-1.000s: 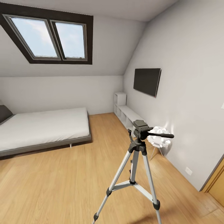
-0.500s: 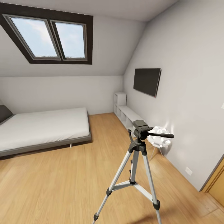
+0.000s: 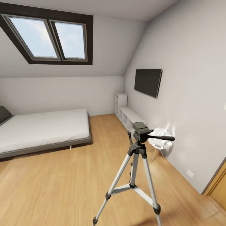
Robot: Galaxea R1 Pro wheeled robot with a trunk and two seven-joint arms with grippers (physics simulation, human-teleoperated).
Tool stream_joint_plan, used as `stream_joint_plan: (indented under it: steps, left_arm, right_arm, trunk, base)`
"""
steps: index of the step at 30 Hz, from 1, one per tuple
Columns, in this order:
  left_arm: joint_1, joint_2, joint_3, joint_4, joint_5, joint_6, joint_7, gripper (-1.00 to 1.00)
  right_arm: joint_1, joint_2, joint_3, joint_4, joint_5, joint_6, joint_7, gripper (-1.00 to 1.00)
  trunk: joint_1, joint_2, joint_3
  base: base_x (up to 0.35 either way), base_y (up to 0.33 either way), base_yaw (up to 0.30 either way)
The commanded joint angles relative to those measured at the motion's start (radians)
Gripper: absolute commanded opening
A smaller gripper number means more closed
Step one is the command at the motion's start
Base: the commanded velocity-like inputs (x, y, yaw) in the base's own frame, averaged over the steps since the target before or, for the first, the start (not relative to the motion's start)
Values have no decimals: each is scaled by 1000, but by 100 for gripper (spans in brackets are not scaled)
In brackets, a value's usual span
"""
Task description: Attach the digital camera to the camera tripod in the bedroom.
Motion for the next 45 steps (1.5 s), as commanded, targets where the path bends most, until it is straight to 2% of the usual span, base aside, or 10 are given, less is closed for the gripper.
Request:
stream_joint_plan:
  steps: [1,12,18,45]
  left_arm:
    - [-2,1,-8,-4,-2,-2,12,-100]
    - [-2,-9,-8,-4,-2,-2,12,-100]
    - [-2,-11,-8,-3,-2,-2,12,-100]
    - [-2,-13,-7,-3,-2,-2,12,-100]
  right_arm:
    - [0,0,3,-2,2,0,-7,100]
    - [0,1,3,-2,1,0,-8,100]
    - [0,2,3,-1,1,0,-8,100]
    - [0,-2,-1,-3,3,1,-7,100]
  trunk:
    - [1,-2,-2]
    - [1,-2,-2]
    - [1,-2,-2]
    - [1,-2,-2]
  base:
    - [175,-197,0]
    - [-64,-259,0]
    - [-93,-83,95]
    - [-2,-2,276]
